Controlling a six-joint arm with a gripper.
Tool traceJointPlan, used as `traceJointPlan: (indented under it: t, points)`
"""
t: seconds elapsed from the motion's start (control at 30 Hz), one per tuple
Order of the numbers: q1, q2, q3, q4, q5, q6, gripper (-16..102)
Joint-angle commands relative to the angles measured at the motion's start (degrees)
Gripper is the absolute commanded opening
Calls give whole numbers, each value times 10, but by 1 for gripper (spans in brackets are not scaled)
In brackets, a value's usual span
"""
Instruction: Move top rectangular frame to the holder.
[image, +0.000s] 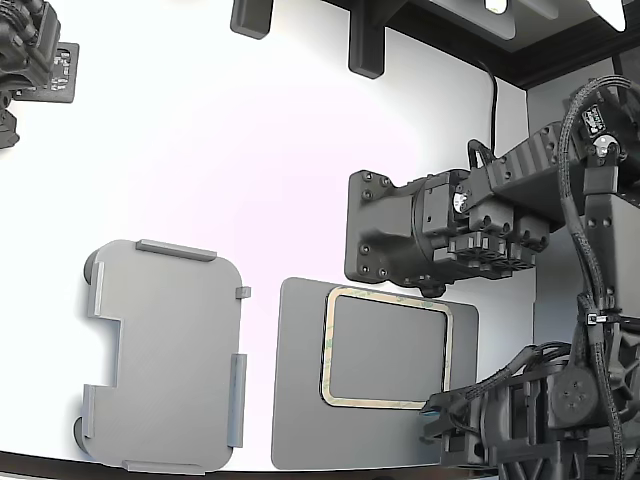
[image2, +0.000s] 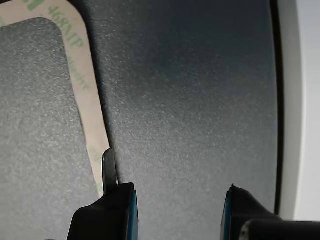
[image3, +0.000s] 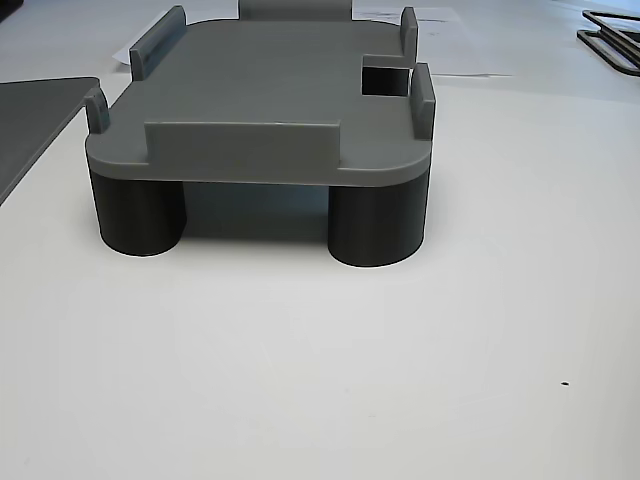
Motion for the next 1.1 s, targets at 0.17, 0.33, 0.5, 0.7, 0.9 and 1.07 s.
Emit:
traceJointPlan:
  t: [0.17, 0.33, 0.5, 0.7, 0.9, 1.07]
  points:
    - [8, -4, -20, 20, 7, 8, 79]
    - [20, -2, 6, 11, 10, 24, 80]
    - [32, -13, 8, 6, 11, 42, 75]
    - [44, -29, 16, -19, 14, 64, 75]
    - [54, -31, 30, -33, 20, 83, 69]
    - [63, -31, 46, -40, 25, 91, 69]
